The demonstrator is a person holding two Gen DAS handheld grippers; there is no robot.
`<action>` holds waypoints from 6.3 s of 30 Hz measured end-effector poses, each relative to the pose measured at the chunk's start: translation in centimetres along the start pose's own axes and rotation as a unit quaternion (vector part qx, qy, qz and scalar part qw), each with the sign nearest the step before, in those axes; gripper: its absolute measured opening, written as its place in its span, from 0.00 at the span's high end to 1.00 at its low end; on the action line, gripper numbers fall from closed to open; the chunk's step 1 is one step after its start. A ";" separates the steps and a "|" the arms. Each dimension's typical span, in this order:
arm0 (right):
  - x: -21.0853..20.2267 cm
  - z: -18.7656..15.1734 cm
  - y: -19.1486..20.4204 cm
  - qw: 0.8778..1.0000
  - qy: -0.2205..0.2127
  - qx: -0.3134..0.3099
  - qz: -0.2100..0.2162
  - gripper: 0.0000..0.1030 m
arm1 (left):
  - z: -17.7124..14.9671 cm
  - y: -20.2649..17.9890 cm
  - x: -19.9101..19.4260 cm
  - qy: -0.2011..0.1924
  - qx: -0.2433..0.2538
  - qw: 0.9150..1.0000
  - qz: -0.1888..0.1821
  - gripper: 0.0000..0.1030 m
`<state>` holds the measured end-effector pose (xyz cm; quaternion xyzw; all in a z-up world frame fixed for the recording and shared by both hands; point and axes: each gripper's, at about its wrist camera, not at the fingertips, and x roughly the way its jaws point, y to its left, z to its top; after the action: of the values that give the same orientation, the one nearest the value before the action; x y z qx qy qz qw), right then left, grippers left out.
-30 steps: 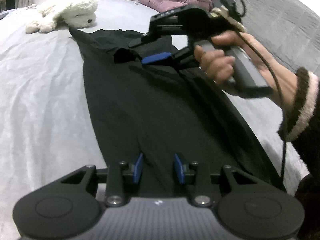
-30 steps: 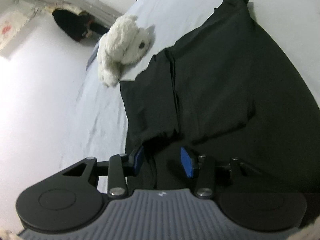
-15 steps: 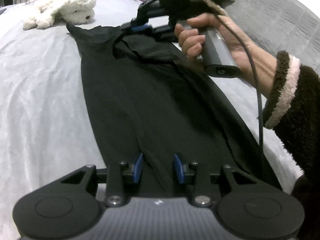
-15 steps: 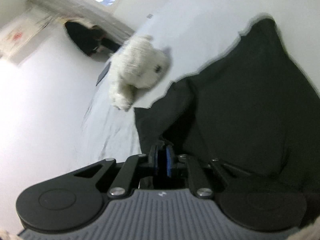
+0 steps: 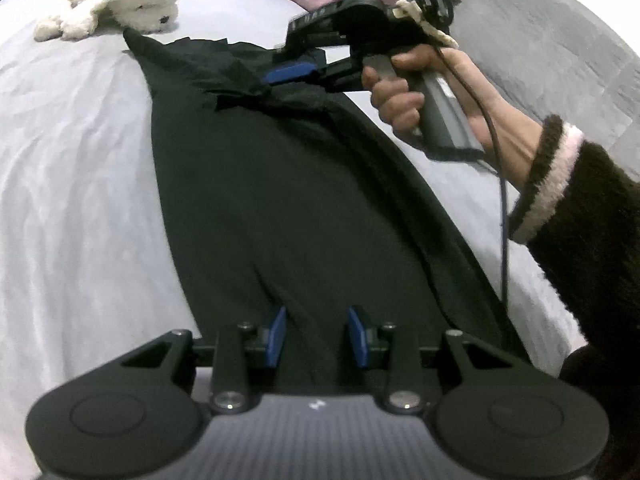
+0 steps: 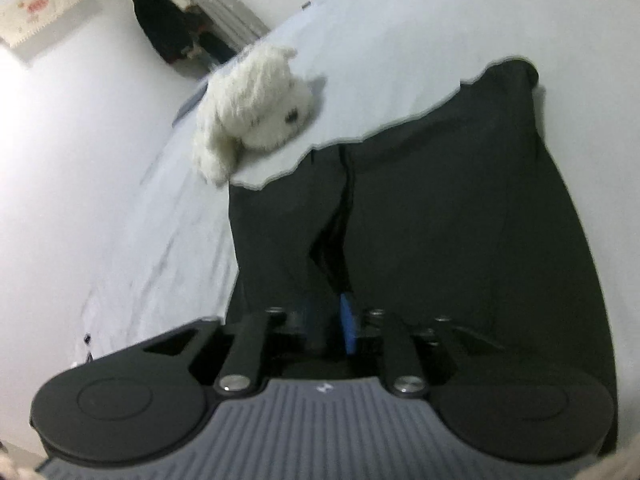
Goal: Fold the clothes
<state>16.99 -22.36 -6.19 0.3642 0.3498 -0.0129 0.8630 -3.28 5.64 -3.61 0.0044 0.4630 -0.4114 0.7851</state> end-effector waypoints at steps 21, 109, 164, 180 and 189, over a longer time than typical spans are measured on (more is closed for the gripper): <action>3.4 4.0 0.5 0.993 -0.113 -0.011 0.018 0.97 | 1.0 -0.3 -0.5 -0.020 -0.001 1.000 -0.002 0.67; -2.5 -3.2 0.3 0.999 -0.014 -0.002 -0.045 0.83 | 2.6 2.0 0.6 -0.042 -0.039 0.998 0.021 0.64; -16.7 -31.1 4.8 0.971 0.195 0.056 0.124 0.84 | -9.2 -0.2 -4.0 0.002 -0.014 0.989 -0.145 0.71; -22.6 -30.6 -0.3 0.990 0.123 0.034 0.062 0.56 | -11.7 -2.1 -5.4 0.065 -0.004 0.987 -0.144 0.71; -24.1 -33.1 6.1 0.984 0.075 -0.164 -0.012 0.56 | -11.9 -4.5 -7.9 0.034 0.018 0.989 -0.142 0.68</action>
<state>-19.18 -2.37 -3.83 0.2136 0.4151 0.0613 0.8822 -16.66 12.31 -2.98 -0.0335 0.4782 -0.5265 0.7021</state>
